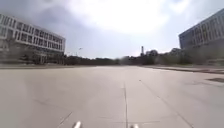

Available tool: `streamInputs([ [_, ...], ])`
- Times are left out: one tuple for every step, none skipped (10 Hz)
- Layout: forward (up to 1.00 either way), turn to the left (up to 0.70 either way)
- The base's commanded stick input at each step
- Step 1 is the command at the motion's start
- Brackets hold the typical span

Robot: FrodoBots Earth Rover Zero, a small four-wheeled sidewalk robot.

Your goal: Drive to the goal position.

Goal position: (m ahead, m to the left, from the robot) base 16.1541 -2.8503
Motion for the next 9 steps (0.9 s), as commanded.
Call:
streamInputs([
  [0.70,0.00],
  [0.70,0.00],
  [0.70,0.00],
  [0.70,0.00],
  [0.70,0.00],
  [0.70,0.00],
  [0.70,0.00],
  [0.70,0.00],
  [0.70,0.00],
])
